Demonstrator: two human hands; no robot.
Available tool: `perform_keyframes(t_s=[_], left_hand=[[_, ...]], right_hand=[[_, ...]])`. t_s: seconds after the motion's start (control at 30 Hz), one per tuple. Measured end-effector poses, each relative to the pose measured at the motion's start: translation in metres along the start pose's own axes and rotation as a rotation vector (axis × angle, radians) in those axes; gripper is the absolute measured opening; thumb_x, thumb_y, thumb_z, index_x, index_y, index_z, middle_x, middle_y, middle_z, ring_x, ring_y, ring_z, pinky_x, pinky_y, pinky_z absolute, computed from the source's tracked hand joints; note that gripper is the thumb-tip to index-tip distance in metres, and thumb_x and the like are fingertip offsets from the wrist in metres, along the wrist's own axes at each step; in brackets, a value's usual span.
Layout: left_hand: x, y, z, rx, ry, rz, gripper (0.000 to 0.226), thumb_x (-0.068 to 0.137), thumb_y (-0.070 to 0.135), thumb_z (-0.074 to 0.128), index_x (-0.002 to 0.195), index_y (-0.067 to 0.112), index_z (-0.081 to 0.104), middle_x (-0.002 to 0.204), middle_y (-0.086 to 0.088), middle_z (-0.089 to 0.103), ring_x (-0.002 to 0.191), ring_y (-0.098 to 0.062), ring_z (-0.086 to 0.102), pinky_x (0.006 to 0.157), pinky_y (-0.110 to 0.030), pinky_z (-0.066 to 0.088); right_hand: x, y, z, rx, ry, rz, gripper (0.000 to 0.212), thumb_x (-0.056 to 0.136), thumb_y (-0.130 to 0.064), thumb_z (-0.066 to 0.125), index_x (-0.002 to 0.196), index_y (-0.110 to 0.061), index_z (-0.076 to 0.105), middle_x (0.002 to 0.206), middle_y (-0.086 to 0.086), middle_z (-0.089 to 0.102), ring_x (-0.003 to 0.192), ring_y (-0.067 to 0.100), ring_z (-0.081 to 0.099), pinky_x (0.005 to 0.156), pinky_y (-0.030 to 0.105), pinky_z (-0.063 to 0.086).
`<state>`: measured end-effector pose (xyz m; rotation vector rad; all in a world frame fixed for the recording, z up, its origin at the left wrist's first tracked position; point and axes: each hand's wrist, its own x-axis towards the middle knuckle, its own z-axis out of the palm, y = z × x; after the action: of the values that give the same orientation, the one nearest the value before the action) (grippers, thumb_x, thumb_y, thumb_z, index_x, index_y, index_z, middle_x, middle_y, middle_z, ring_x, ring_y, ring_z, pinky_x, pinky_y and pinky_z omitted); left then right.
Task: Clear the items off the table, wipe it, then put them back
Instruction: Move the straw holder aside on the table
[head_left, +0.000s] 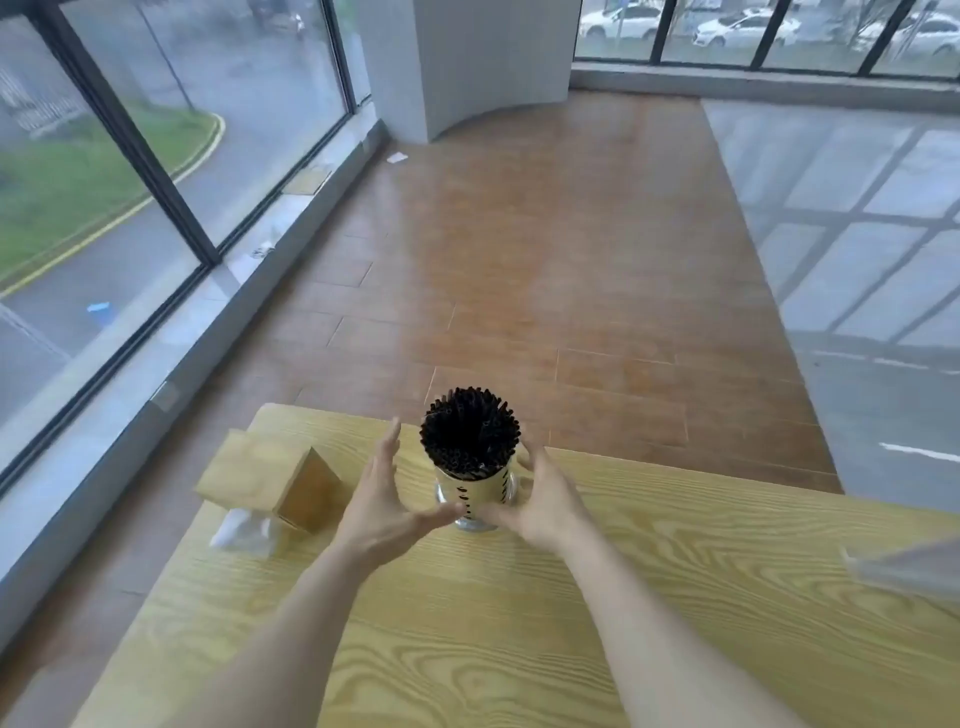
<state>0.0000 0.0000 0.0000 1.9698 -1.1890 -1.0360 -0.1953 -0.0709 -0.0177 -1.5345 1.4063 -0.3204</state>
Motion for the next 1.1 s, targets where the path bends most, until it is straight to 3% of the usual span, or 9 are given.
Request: perform_keyframes(t_s=[0.17, 0.33, 0.43, 0.57, 0.8, 0.93, 1.1], left_hand=[[0.012, -0.006, 0.013, -0.097, -0.038, -0.023, 0.123, 0.061, 0.042, 0.094, 0.156, 0.045, 0.015, 0.161, 0.008, 0.034, 0.141, -0.017, 0.043, 0.112, -0.046, 0.042], [0.016, -0.005, 0.021, -0.121, 0.009, -0.029, 0.088, 0.070, 0.038, 0.089, 0.145, 0.033, 0.043, 0.150, 0.004, 0.052, 0.128, -0.015, 0.057, 0.106, -0.047, 0.050], [0.012, -0.006, 0.020, -0.148, 0.015, -0.004, 0.082, 0.071, 0.036, 0.089, 0.142, 0.033, 0.047, 0.145, 0.005, 0.056, 0.121, -0.014, 0.061, 0.102, -0.043, 0.052], [-0.005, -0.014, 0.010, -0.160, 0.008, 0.020, 0.078, 0.071, 0.039, 0.088, 0.139, 0.036, 0.050, 0.140, 0.009, 0.060, 0.116, -0.009, 0.063, 0.097, -0.033, 0.052], [-0.057, -0.048, -0.034, -0.207, 0.038, 0.005, 0.077, 0.072, 0.037, 0.088, 0.139, 0.035, 0.051, 0.133, 0.014, 0.062, 0.113, -0.006, 0.064, 0.091, -0.024, 0.048], [-0.089, -0.082, -0.077, -0.205, 0.091, 0.004, 0.073, 0.069, 0.037, 0.090, 0.128, 0.050, 0.048, 0.121, 0.028, 0.061, 0.107, 0.005, 0.062, 0.092, -0.024, 0.049], [-0.120, -0.132, -0.133, -0.203, 0.140, -0.028, 0.076, 0.068, 0.039, 0.090, 0.133, 0.046, 0.051, 0.123, 0.031, 0.059, 0.107, 0.006, 0.062, 0.096, -0.033, 0.051]], right_hand=[[0.017, 0.000, 0.006, 0.118, 0.022, 0.001, 0.127, 0.059, -0.030, 0.098, 0.158, -0.040, 0.019, 0.154, -0.001, 0.048, 0.135, 0.019, 0.054, 0.114, 0.044, 0.043], [0.015, -0.005, 0.005, 0.155, 0.035, -0.027, 0.088, 0.060, -0.027, 0.098, 0.135, -0.035, 0.051, 0.134, -0.009, 0.060, 0.105, 0.009, 0.057, 0.085, 0.024, 0.042], [0.010, -0.007, 0.008, 0.140, 0.049, -0.031, 0.077, 0.060, -0.026, 0.098, 0.119, -0.040, 0.052, 0.120, -0.015, 0.060, 0.099, 0.008, 0.059, 0.074, 0.018, 0.041], [-0.005, -0.010, 0.018, 0.088, 0.073, -0.029, 0.081, 0.055, -0.031, 0.100, 0.120, -0.039, 0.052, 0.116, -0.017, 0.060, 0.097, 0.011, 0.065, 0.087, 0.034, 0.053], [-0.053, -0.041, 0.065, -0.003, 0.064, -0.049, 0.081, 0.053, -0.034, 0.099, 0.119, -0.037, 0.052, 0.116, -0.016, 0.064, 0.093, 0.004, 0.067, 0.086, 0.037, 0.056], [-0.080, -0.068, 0.115, -0.032, 0.047, -0.097, 0.078, 0.051, -0.034, 0.100, 0.111, -0.042, 0.051, 0.113, -0.016, 0.063, 0.099, 0.011, 0.067, 0.085, 0.034, 0.056], [-0.099, -0.097, 0.185, -0.051, 0.012, -0.134, 0.079, 0.045, -0.043, 0.095, 0.113, -0.039, 0.055, 0.116, -0.013, 0.064, 0.099, 0.009, 0.066, 0.087, 0.038, 0.058]])
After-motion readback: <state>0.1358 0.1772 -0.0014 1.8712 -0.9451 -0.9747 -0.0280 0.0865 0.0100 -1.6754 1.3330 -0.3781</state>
